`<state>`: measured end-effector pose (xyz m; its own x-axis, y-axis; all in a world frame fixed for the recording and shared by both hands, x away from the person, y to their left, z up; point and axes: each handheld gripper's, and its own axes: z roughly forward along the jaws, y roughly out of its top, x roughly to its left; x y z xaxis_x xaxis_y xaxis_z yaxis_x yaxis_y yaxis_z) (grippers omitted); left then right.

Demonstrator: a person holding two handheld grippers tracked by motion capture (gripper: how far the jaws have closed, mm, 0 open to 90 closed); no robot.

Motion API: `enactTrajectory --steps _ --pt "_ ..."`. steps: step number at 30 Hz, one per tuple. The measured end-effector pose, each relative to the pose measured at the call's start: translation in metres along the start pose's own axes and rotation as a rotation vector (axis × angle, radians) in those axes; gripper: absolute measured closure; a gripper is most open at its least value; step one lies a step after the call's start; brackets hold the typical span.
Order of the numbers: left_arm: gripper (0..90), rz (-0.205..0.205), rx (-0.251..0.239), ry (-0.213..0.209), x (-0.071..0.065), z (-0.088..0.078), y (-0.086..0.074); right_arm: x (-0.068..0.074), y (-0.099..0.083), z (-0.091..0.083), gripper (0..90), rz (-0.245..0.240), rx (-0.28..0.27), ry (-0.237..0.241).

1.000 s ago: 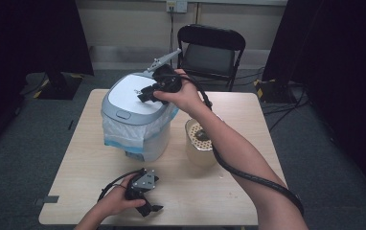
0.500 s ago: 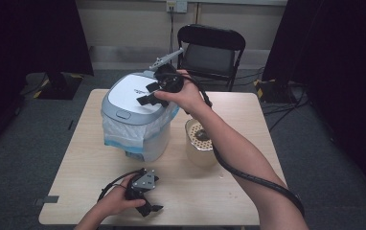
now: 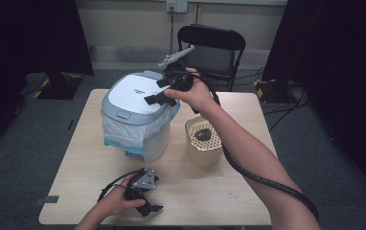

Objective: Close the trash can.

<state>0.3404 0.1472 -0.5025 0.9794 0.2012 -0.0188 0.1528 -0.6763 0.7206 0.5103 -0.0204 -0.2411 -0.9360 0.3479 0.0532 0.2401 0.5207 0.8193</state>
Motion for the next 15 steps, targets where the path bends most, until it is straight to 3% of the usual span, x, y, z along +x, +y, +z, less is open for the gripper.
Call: enactTrajectory --steps 15 --pt "0.0 0.011 0.007 0.008 0.001 -0.001 0.001 0.003 -0.022 -0.024 14.5 0.019 -0.001 0.002"
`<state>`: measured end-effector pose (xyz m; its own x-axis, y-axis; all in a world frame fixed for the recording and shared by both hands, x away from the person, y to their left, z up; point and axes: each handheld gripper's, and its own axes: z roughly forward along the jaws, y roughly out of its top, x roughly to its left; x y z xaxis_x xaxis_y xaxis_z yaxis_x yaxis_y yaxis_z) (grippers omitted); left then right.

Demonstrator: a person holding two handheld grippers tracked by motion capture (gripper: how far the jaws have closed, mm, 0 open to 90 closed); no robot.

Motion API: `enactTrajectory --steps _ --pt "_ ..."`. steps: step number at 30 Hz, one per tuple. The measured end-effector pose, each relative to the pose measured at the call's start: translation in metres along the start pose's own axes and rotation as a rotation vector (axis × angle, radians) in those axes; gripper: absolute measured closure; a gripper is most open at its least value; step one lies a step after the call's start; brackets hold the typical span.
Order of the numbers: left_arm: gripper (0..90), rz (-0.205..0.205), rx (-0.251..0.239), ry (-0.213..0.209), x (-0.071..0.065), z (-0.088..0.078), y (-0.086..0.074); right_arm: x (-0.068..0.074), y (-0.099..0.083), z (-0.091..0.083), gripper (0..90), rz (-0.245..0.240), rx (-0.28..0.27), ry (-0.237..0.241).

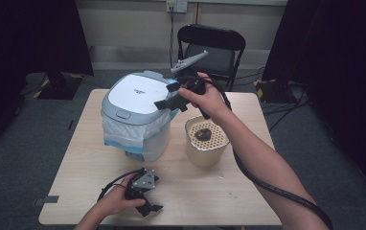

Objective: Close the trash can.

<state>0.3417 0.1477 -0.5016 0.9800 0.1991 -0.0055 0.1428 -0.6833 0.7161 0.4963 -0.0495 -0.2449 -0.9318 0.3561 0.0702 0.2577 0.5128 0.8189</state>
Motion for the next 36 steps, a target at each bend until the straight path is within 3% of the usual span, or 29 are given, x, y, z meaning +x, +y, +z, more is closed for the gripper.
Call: enactTrajectory --steps 16,36 --pt "0.0 0.001 -0.001 0.001 0.0 0.0 0.0 0.003 -0.027 -0.03 14.5 -0.005 0.016 -0.026" --pt "0.0 0.001 0.0 0.001 0.0 0.0 0.0 0.006 -0.058 -0.042 14.6 -0.005 0.037 -0.024"
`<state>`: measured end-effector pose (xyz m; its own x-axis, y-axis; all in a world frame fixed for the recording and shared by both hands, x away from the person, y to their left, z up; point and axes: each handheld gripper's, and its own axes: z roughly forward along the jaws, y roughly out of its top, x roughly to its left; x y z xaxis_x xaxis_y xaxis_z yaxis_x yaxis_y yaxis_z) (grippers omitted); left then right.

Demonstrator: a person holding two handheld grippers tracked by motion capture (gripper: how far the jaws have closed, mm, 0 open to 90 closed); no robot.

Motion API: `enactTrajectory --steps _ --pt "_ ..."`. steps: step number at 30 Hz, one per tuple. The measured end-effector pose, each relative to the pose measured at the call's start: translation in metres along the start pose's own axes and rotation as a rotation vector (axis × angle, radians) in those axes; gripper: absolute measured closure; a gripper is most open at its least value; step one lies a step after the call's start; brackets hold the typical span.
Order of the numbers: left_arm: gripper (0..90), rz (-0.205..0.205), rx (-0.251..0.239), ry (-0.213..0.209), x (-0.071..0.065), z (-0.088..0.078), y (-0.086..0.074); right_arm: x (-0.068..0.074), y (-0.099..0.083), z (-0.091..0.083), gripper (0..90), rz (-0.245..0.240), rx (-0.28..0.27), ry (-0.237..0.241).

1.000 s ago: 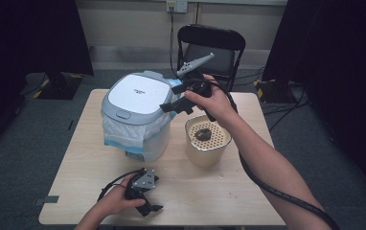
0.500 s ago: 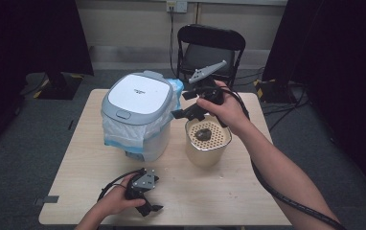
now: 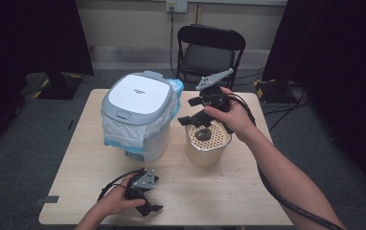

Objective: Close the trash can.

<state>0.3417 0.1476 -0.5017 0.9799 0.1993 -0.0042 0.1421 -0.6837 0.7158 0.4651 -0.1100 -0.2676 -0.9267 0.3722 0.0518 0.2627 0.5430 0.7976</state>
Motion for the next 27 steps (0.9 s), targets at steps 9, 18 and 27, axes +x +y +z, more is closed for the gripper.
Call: enactTrajectory --steps 9,18,27 --pt "0.0 0.0 0.0 0.0 0.0 0.0 0.0 0.003 -0.015 -0.005 14.5 -0.001 0.001 -0.011" --pt "0.0 -0.001 -0.004 0.003 0.0 0.0 0.0 0.005 -0.027 -0.008 14.6 -0.008 0.016 -0.014" --pt "0.0 -0.001 -0.009 0.004 0.0 0.001 0.0 0.008 -0.045 -0.009 14.6 -0.003 0.04 -0.013"
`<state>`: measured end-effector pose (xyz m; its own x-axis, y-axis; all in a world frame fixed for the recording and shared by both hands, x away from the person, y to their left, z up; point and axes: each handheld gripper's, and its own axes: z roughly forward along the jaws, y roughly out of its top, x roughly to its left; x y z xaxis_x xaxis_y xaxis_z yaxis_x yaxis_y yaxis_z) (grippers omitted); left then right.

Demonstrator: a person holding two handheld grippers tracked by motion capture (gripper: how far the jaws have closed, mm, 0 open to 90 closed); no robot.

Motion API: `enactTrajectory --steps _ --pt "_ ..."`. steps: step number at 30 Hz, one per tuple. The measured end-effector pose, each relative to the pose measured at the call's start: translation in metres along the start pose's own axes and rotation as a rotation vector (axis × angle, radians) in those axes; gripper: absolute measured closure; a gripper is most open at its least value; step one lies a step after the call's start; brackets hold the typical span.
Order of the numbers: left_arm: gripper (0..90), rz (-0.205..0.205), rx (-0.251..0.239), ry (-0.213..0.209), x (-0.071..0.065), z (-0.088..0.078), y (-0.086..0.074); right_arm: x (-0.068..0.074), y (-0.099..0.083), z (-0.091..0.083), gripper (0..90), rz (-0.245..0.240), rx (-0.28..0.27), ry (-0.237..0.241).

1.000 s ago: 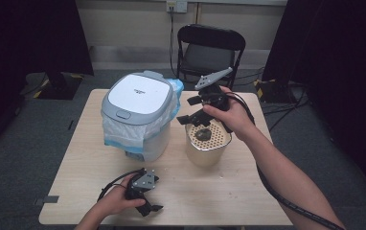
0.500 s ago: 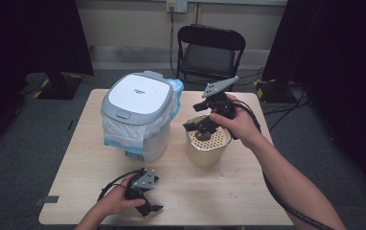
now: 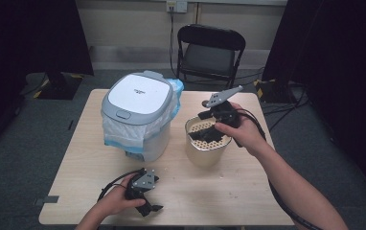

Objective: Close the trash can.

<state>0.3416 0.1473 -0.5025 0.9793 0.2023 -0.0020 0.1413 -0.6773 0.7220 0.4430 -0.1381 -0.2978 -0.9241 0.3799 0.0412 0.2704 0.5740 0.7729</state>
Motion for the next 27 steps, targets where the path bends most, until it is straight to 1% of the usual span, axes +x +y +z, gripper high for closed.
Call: enactTrajectory --steps 7,23,24,25,27 --pt "0.0 0.002 0.003 0.0 0.0 0.0 0.0 0.002 -0.014 -0.002 14.6 -0.011 0.011 -0.002" --pt "0.0 0.002 0.004 0.001 0.0 0.0 0.0 0.005 -0.042 -0.011 14.6 -0.008 0.004 -0.004" --pt "0.0 0.001 0.004 0.001 0.0 0.0 0.0 0.006 -0.044 -0.011 14.6 -0.007 0.009 -0.004" --pt "0.0 -0.008 0.003 -0.01 0.0 0.0 0.0 0.006 -0.045 -0.011 14.6 -0.009 0.012 -0.004" --pt "0.0 -0.008 0.003 -0.009 0.0 0.0 0.0 0.007 -0.05 -0.012 14.6 -0.011 0.021 -0.004"
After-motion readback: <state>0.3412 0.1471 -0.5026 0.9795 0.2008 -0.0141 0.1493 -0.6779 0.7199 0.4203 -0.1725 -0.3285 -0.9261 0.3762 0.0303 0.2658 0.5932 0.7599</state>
